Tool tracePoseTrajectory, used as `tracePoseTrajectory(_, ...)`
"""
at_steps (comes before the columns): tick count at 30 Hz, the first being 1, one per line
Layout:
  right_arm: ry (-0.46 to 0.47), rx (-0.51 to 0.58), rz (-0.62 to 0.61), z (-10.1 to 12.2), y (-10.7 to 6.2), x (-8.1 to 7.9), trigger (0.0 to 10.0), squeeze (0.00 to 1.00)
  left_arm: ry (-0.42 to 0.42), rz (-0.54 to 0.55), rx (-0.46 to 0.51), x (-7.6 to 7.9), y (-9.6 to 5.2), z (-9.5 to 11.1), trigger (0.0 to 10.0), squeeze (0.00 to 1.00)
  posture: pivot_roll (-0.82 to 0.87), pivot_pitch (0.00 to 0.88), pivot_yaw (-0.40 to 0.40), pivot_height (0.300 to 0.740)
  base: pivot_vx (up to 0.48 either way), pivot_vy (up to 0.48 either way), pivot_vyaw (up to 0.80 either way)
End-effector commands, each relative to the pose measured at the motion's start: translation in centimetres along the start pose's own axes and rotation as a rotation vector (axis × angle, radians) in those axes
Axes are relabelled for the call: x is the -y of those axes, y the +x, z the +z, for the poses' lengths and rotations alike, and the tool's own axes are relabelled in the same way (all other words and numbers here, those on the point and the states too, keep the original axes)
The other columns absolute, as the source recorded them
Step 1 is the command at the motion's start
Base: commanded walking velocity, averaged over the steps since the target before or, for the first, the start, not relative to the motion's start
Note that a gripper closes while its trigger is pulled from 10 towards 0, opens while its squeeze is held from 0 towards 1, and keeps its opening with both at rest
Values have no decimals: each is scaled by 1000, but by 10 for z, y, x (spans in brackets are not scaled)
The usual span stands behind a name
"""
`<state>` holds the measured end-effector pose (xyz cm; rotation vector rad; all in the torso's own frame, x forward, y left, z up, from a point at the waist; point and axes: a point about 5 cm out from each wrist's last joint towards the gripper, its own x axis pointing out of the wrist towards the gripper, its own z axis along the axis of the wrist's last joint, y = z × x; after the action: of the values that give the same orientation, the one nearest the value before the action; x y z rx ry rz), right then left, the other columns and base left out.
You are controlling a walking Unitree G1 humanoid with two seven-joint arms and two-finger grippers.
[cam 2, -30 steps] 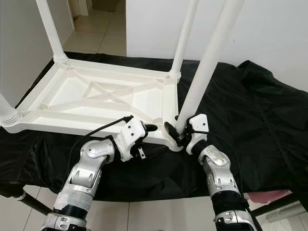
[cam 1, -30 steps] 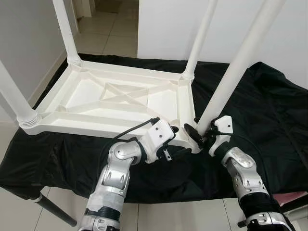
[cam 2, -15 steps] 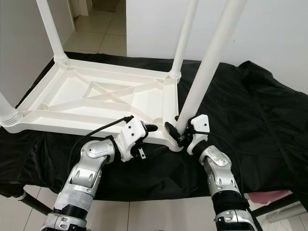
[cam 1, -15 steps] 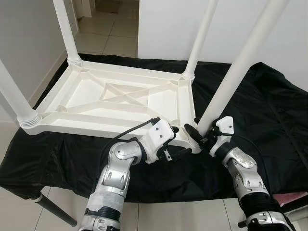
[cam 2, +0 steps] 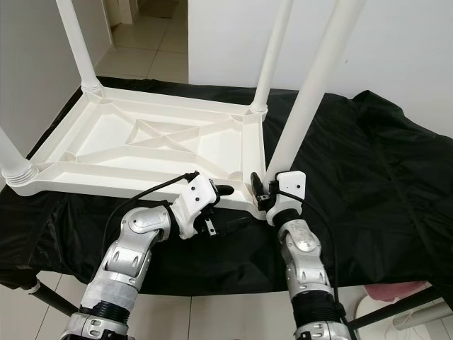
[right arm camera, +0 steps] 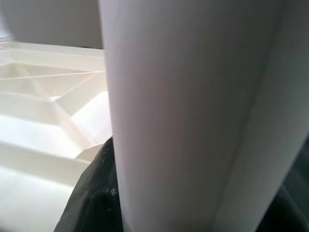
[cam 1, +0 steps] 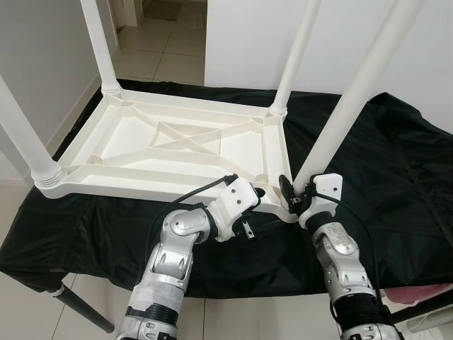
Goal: Building children table
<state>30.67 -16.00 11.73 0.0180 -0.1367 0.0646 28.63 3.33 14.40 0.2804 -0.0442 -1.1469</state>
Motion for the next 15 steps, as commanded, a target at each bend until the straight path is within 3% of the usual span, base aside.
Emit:
tracePoseTrajectory(1,-19,-97,-148,-17,-11,13,10000,0,-45,233,0,-5,2,-5,10000,0,-36,0,-61,740,0,0,0)
tracePoseTrajectory(7,25,-144,-315,-23,-17,-5,10000,0,-61,263,4,-7,-1,-7,10000,0,-40,0,-72,740,0,0,0)
tracePoseTrajectory(14,1,-122,-289,-21,-17,-13,10000,0,-67,265,11,-6,1,-7,10000,0,-38,0,-76,740,0,0,0)
tracePoseTrajectory(15,5,-106,-266,-20,-17,-10,10000,106,-64,265,10,-6,2,-7,10000,0,-37,0,-76,740,0,0,0)
